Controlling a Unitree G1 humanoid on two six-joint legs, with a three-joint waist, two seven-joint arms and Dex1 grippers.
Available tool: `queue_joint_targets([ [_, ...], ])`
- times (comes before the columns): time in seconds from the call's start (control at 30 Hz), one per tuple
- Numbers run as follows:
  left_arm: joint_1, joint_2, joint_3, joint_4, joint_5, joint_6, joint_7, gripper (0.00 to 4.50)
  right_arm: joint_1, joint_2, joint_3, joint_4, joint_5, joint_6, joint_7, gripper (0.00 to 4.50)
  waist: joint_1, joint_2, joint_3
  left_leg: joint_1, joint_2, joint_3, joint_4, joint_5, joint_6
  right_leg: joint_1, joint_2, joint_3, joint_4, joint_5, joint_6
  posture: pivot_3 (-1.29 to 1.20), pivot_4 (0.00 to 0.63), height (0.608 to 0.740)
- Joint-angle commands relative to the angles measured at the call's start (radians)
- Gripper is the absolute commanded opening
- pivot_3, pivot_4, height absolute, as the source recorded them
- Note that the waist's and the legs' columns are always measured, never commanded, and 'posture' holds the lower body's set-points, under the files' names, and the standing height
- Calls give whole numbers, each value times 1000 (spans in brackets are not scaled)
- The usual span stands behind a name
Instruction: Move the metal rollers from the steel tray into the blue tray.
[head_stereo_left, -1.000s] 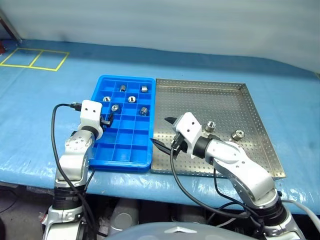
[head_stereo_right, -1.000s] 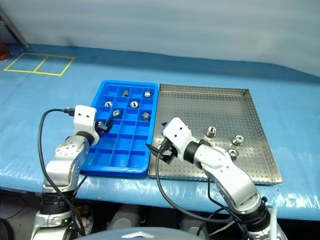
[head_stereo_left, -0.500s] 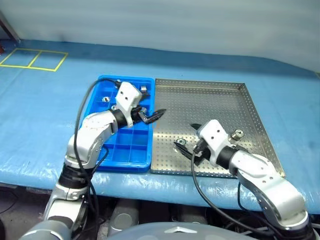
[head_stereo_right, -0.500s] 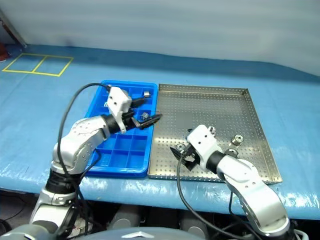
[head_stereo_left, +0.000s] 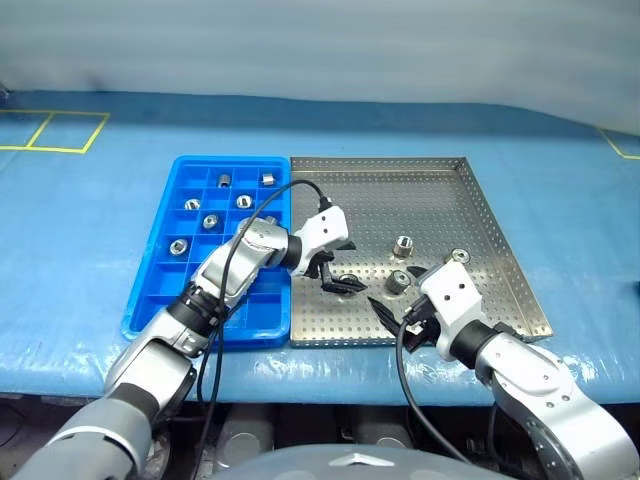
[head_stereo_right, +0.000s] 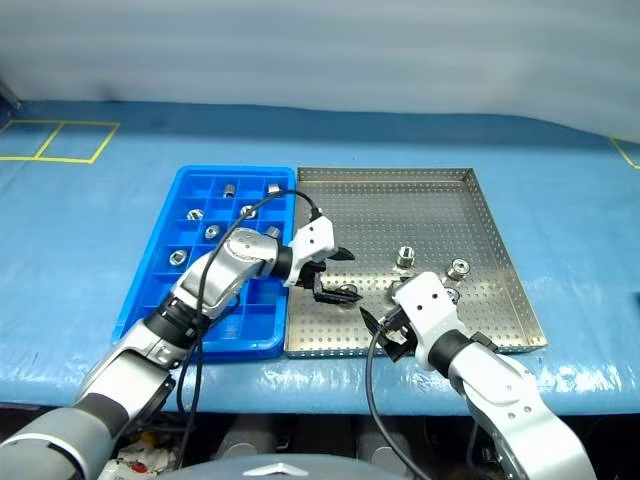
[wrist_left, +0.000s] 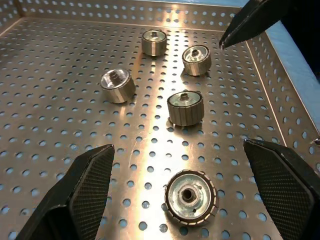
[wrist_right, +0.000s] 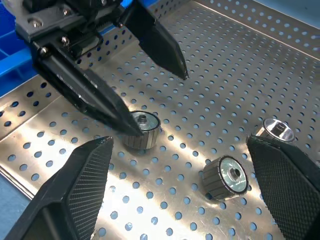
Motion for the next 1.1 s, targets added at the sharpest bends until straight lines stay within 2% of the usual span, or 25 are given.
queue_joint_targets([
  [0.03, -38, 0, -46, 39, 45, -48, -77, 4484, 16, 14, -15, -55, -12, -6, -27, 4500, -8, 0, 0, 0, 0, 0, 0, 0, 0, 0, 0, 0, 0, 0, 0, -54, 150, 740],
  [0.2, -42, 11, -111, 94, 138, -122, -121, 4484, 23, 27, -9, -61, -21, -9, -45, 4500, -28, 0, 0, 0, 1, 1, 0, 0, 0, 0, 0, 1, 0, 0, 0, -62, 150, 740],
  [0.23, -40, 9, -116, 99, 148, -131, -127, 4318, 22, 29, -8, -61, -22, -9, -47, 4500, -29, 0, 0, 0, 1, 1, 0, 0, 0, 0, 0, 1, 0, 0, 0, -62, 150, 740],
  [0.3, -37, 7, -116, 99, 158, -139, -140, 3948, 20, 31, -9, -61, -23, -10, -48, 4500, -30, 0, 0, 0, 2, 1, 0, 0, 0, 0, 0, 1, 1, 0, 0, -62, 150, 740],
  [0.53, -27, 7, -63, 60, 156, -136, -138, 1734, -9, 31, 1, -47, -22, -8, -43, 4500, -31, 0, 0, 0, 3, 1, 0, 0, 0, 0, 0, 1, 1, 0, 1, -28, 150, 740],
  [0.73, 23, 19, 87, -118, 68, -33, -83, 1714, -86, 20, 37, -8, -12, -10, -11, 4500, -26, 0, 0, 0, 3, 0, 0, 0, 0, -1, 0, 1, 1, 1, 1, 32, 150, 740],
  [0.97, 144, -16, 359, -377, -60, 121, 150, 1714, -257, 19, 142, 83, 0, -29, 59, 4500, -9, 0, 0, 1, 4, 0, 0, 0, 0, 0, 0, 1, 1, 4, 6, 139, 150, 740],
  [1.1, 271, -12, 482, -539, -64, 169, 311, 1714, -365, 19, 208, 157, 3, -52, 120, 4500, 7, 0, 0, 1, 4, -1, -1, 0, 0, 0, 0, 1, 1, 4, 7, 205, 150, 740],
])
